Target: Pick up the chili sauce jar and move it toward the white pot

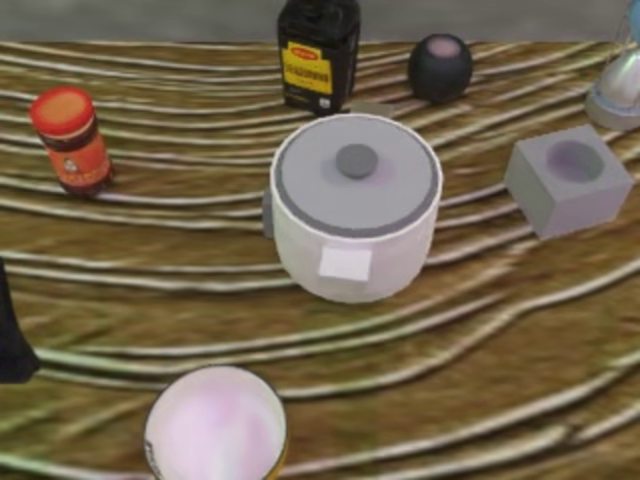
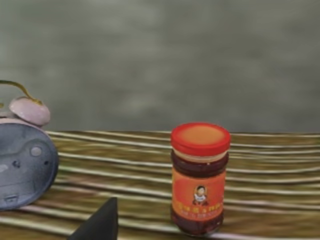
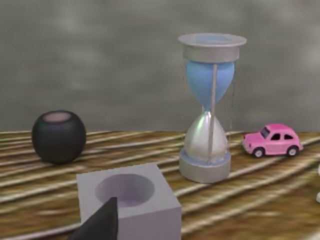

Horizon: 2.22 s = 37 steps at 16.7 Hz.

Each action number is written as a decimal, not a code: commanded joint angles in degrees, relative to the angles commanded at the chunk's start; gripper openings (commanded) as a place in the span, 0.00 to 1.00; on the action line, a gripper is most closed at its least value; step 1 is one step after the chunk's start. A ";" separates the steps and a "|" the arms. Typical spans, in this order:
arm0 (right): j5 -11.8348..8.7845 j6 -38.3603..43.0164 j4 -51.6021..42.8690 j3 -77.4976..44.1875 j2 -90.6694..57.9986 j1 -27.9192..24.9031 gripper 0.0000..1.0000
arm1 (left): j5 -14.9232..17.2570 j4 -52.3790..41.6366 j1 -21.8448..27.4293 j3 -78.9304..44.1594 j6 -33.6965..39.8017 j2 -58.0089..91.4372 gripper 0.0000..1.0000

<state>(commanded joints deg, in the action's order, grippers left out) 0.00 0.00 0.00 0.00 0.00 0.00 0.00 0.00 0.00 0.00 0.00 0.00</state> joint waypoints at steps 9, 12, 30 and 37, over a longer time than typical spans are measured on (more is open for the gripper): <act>0.00 0.00 0.00 0.00 0.00 0.00 1.00 | 0.69 -4.14 -0.19 -14.49 -4.10 8.33 1.00; 0.00 0.00 0.00 0.00 0.00 0.00 1.00 | 1.50 -9.31 -0.07 -26.57 -7.63 17.45 1.00; 0.00 0.00 0.00 0.00 0.00 0.00 1.00 | 5.55 -70.95 0.45 -114.98 -35.26 115.45 1.00; 0.00 0.00 0.00 0.00 0.00 0.00 1.00 | 5.25 -86.67 -0.28 -144.57 -43.49 143.07 1.00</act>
<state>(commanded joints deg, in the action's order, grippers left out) 0.00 0.00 0.00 0.00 0.00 0.00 5.25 -86.67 -0.28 -144.57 -43.49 143.07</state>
